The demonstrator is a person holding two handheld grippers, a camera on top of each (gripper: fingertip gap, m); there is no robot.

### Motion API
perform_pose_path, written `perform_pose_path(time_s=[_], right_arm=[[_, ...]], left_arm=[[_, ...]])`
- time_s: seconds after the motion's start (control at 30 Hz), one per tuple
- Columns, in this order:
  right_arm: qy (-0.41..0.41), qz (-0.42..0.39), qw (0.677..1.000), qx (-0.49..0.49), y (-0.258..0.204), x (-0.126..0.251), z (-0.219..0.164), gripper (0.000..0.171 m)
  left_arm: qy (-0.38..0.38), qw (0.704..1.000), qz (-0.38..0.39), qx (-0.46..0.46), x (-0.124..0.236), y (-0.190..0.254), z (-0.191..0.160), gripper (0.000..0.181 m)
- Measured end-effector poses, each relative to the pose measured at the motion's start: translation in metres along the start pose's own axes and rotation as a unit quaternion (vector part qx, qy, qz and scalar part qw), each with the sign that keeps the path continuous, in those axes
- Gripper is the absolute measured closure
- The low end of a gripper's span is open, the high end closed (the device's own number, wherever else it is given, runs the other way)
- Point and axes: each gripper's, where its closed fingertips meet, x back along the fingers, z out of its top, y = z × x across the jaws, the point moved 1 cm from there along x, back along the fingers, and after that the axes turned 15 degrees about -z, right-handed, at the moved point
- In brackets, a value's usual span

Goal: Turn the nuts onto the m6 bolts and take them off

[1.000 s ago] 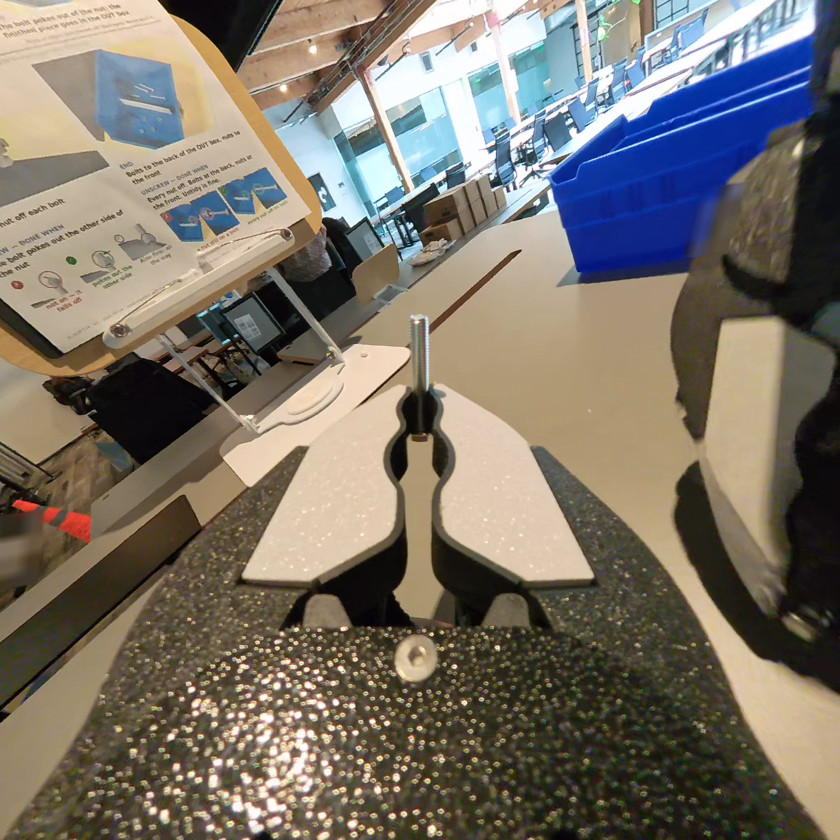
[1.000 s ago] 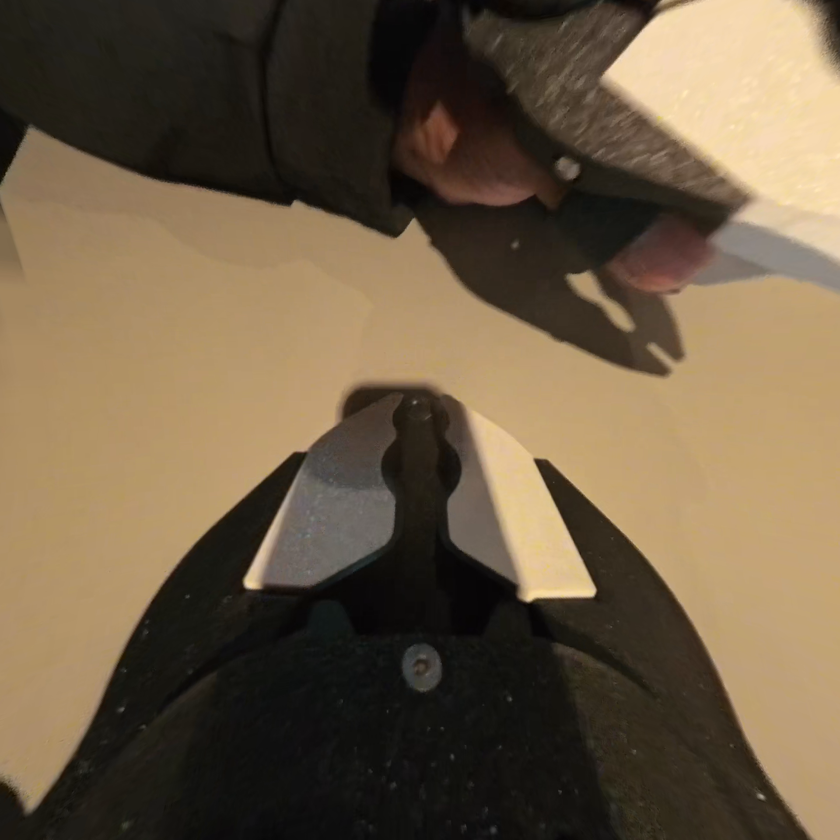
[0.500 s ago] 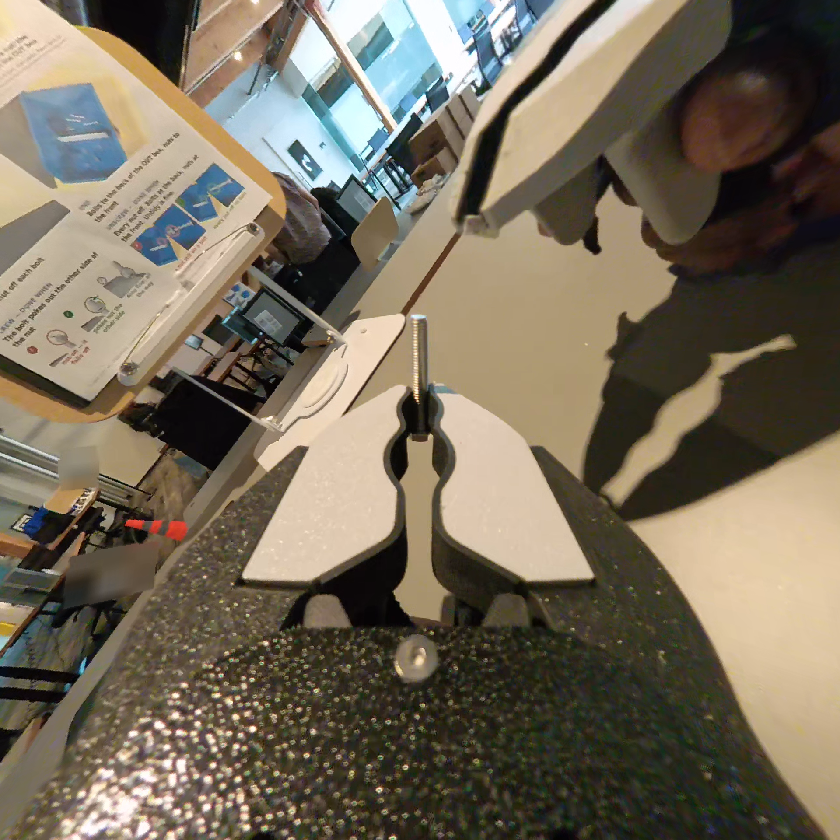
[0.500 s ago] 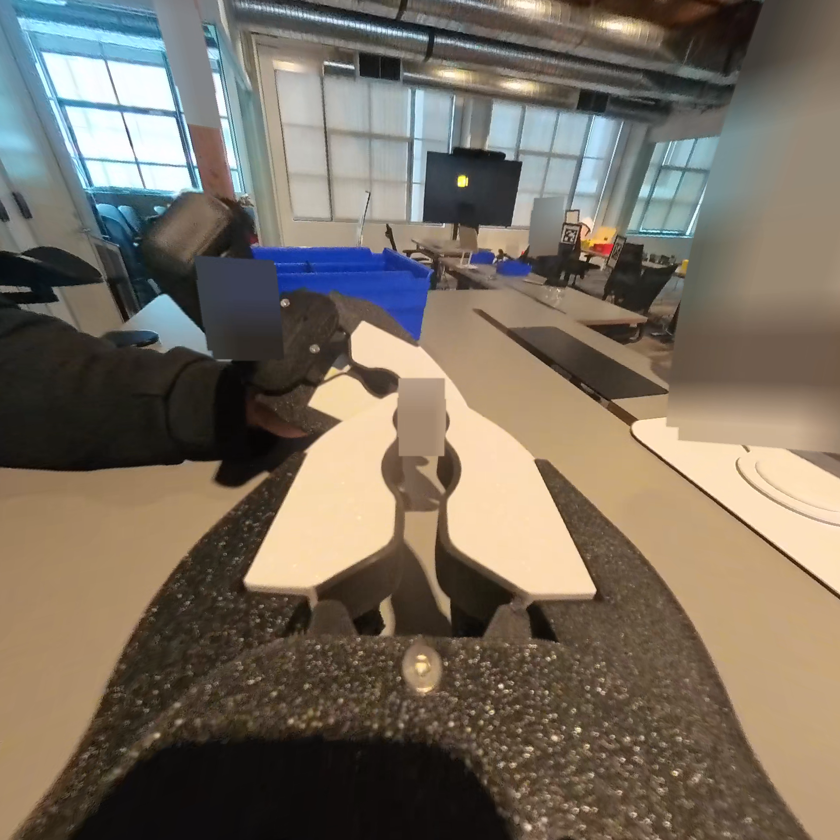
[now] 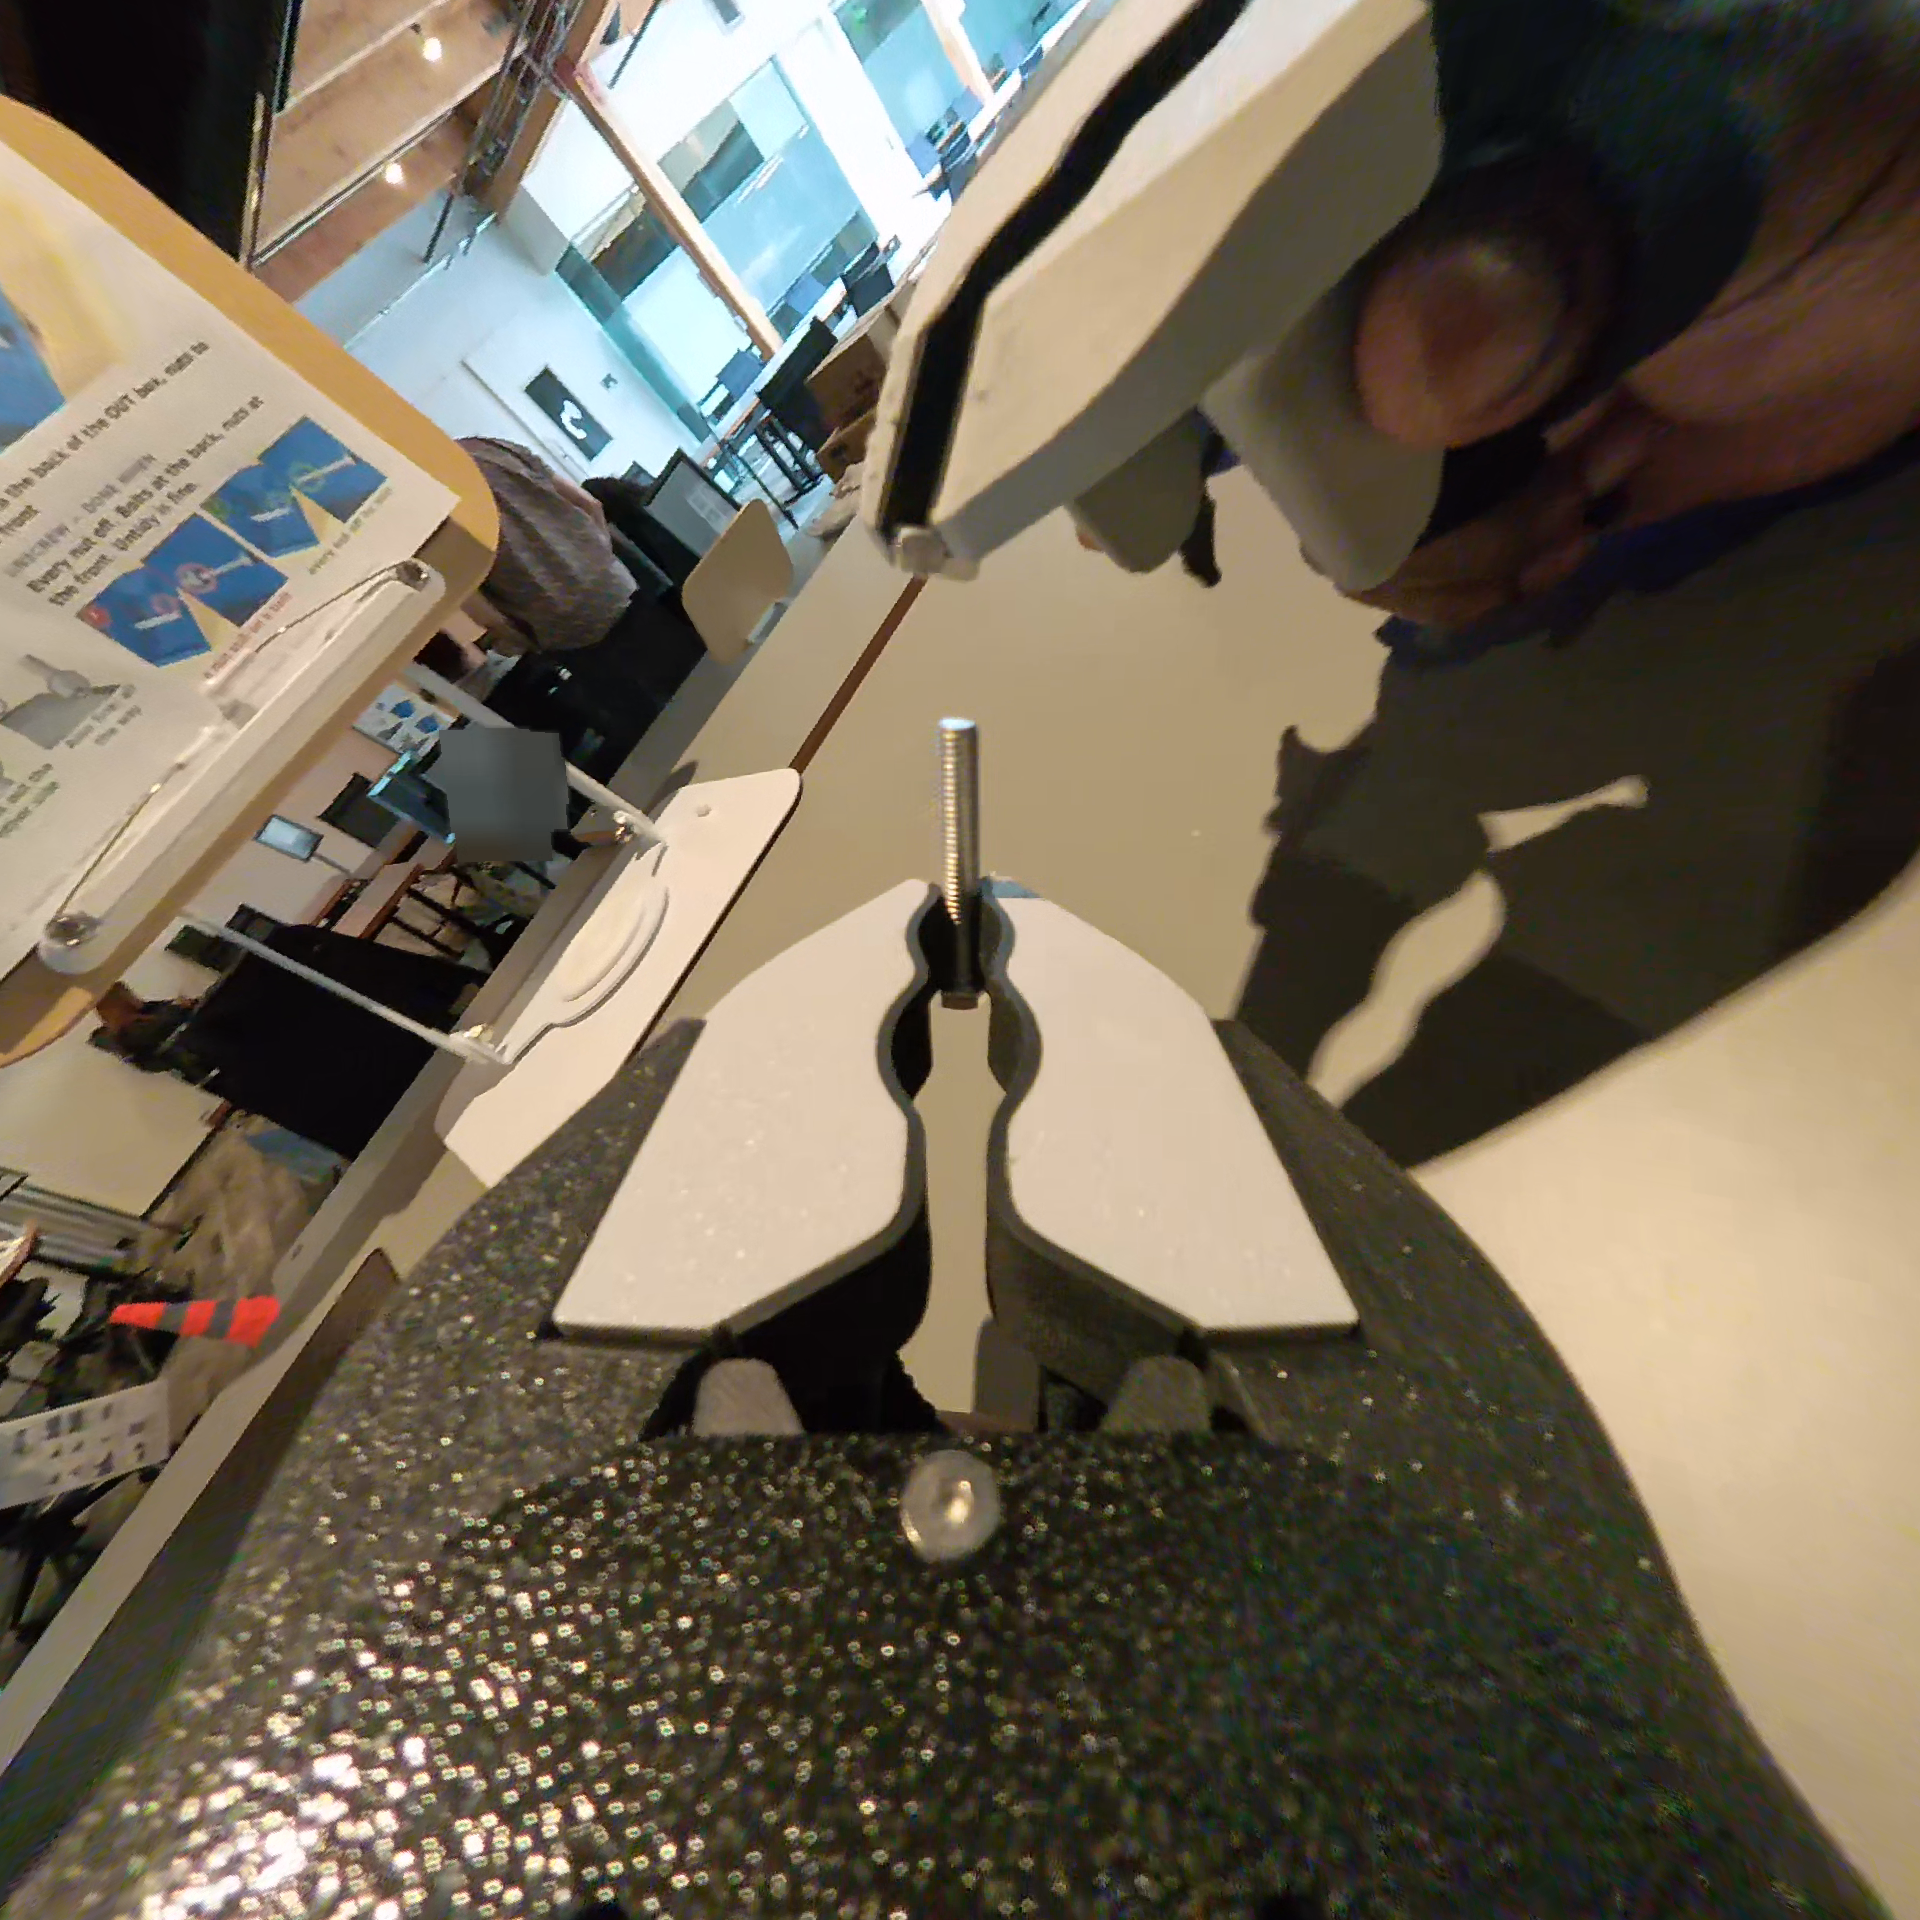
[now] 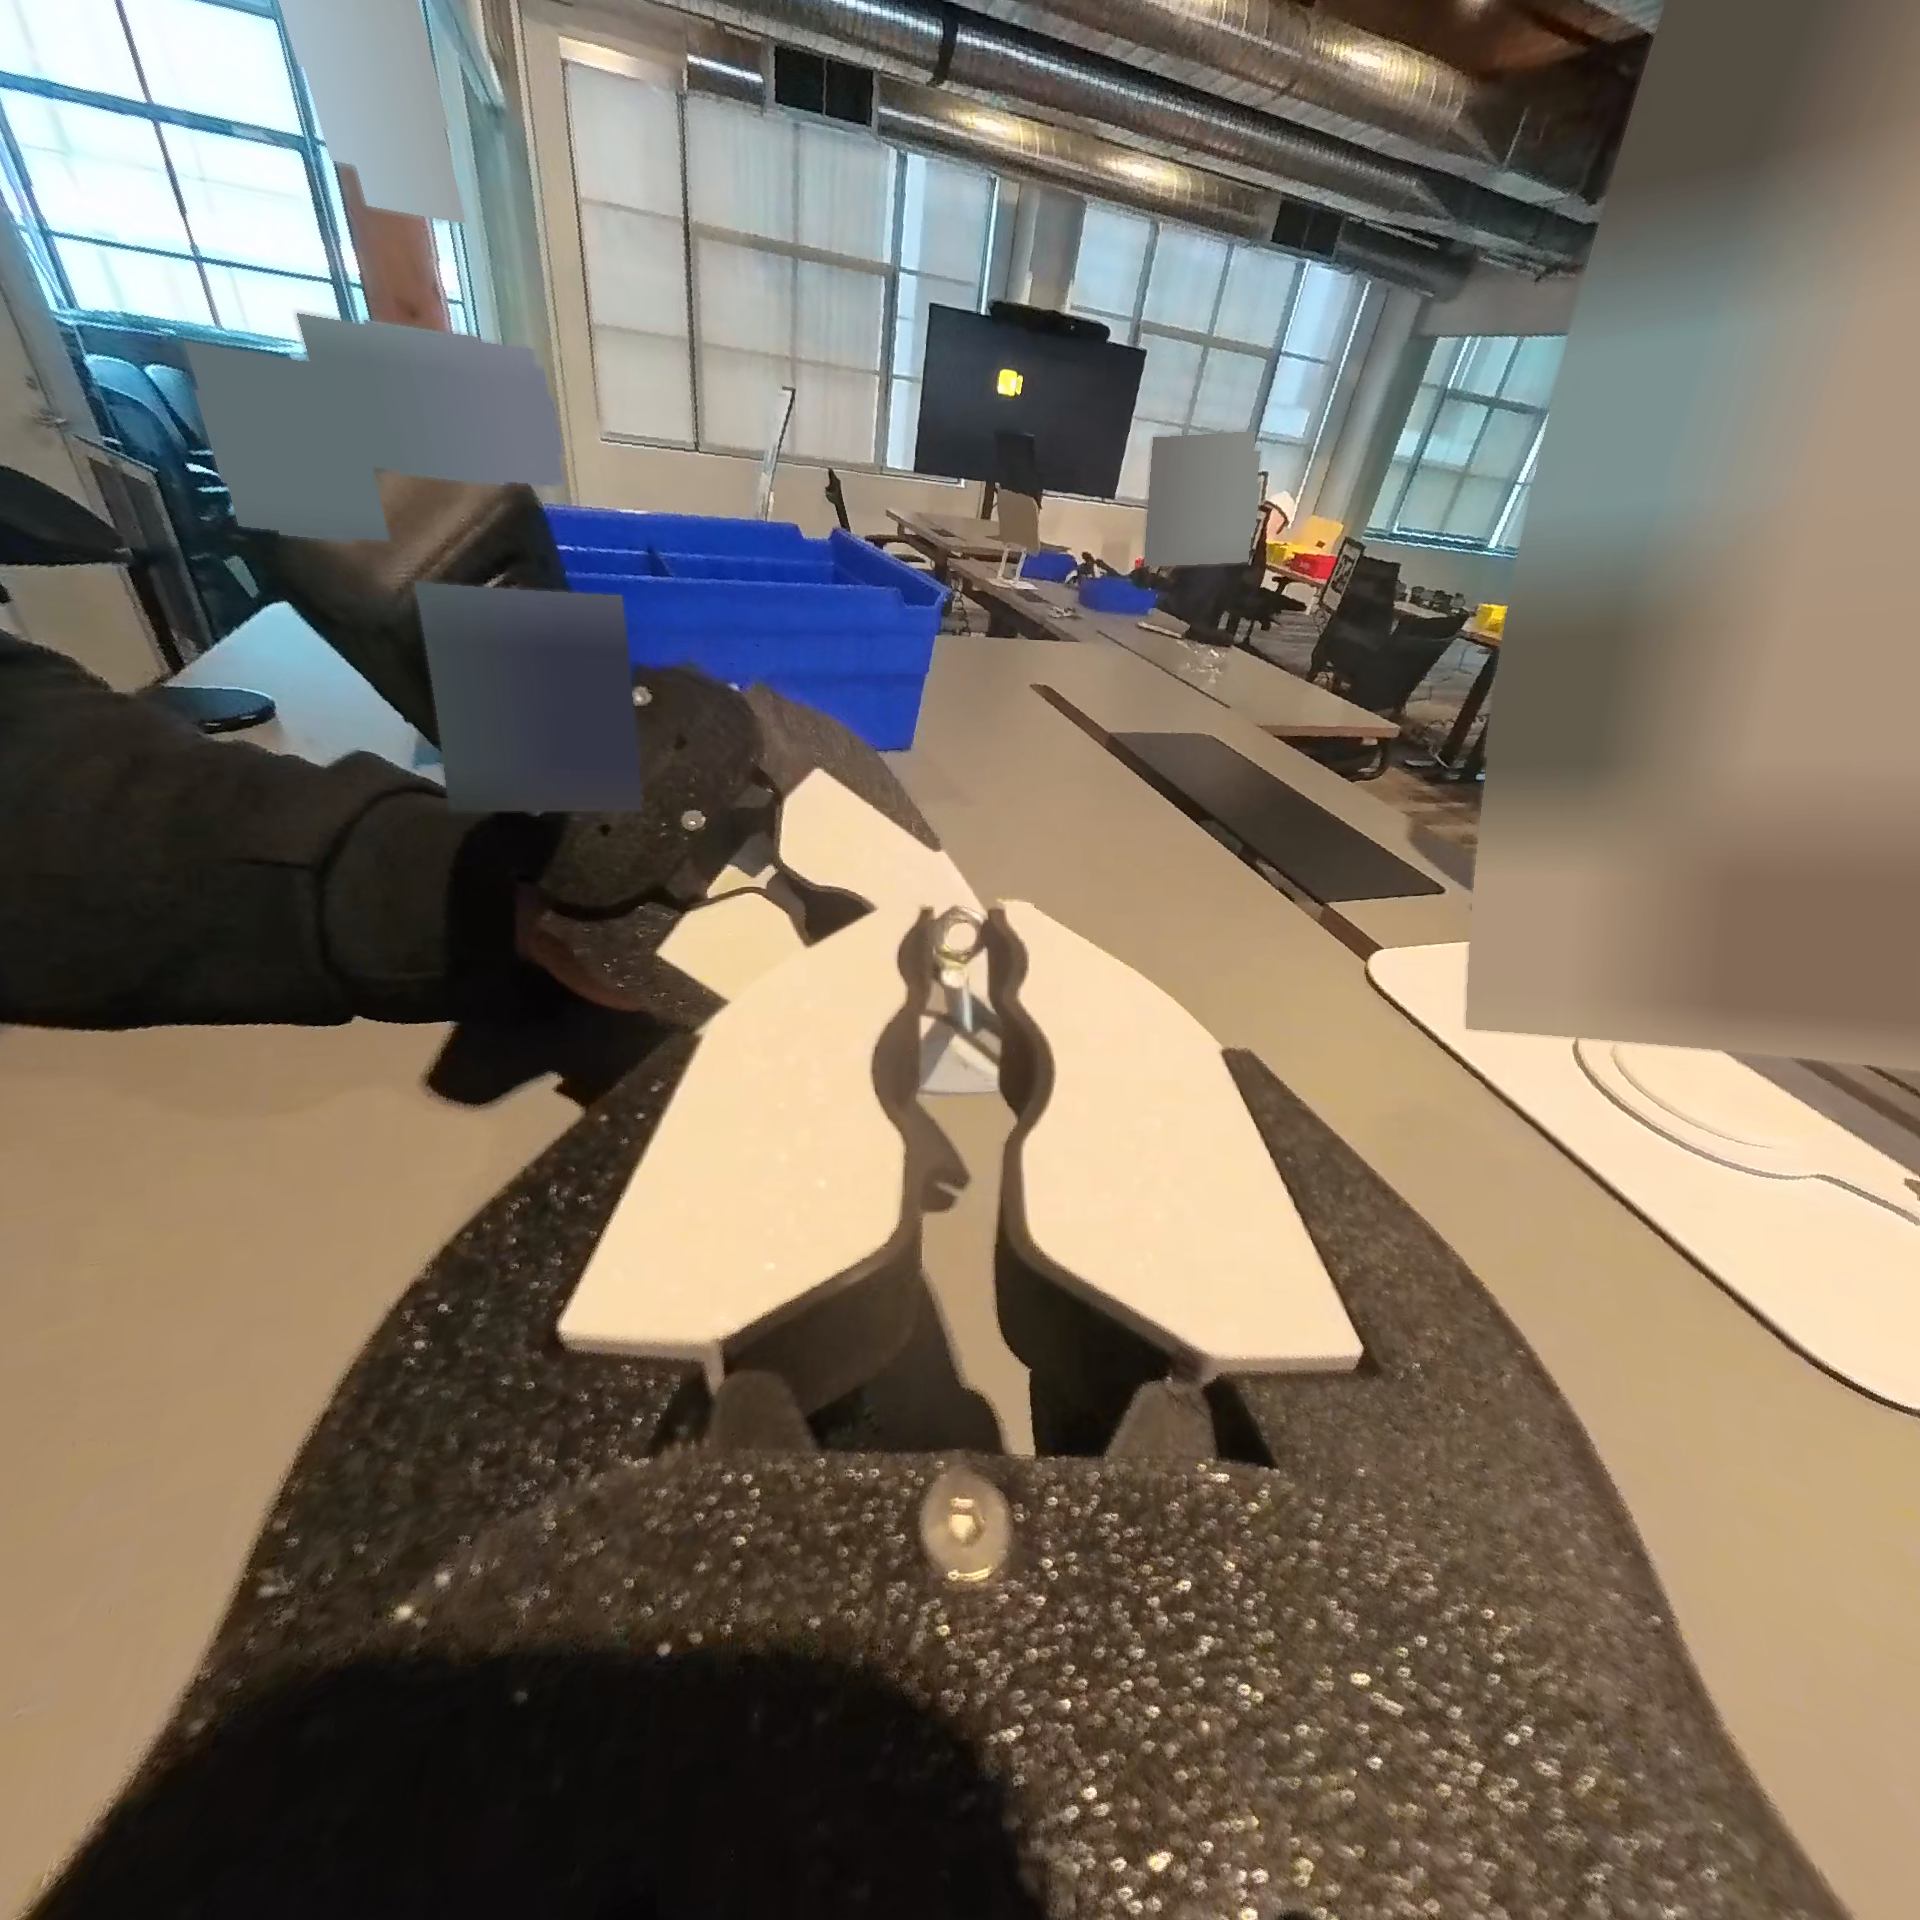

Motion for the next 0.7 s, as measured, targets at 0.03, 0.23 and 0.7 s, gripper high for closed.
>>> perform_pose_path(time_s=[0.03, 0.23, 0.7], right_arm=[[-0.002, -0.002, 1.0, 0.004, 0.0001, 0.0007, -0.0006, 0.162], [-0.024, 0.004, 0.999, 0.037, -0.0022, 0.0029, -0.0006, 0.162], [-0.059, 0.009, 0.995, 0.079, -0.0077, 0.0036, -0.0063, 0.162]], left_arm=[[0.002, 1.0, -0.004, 0.001, -0.0011, 0.0015, 0.0006, 0.176], [0.008, 1.0, -0.007, 0.0, -0.0013, 0.0053, 0.0051, 0.176], [0.003, 1.0, -0.006, -0.007, -0.0013, 0.0051, 0.0049, 0.176]])
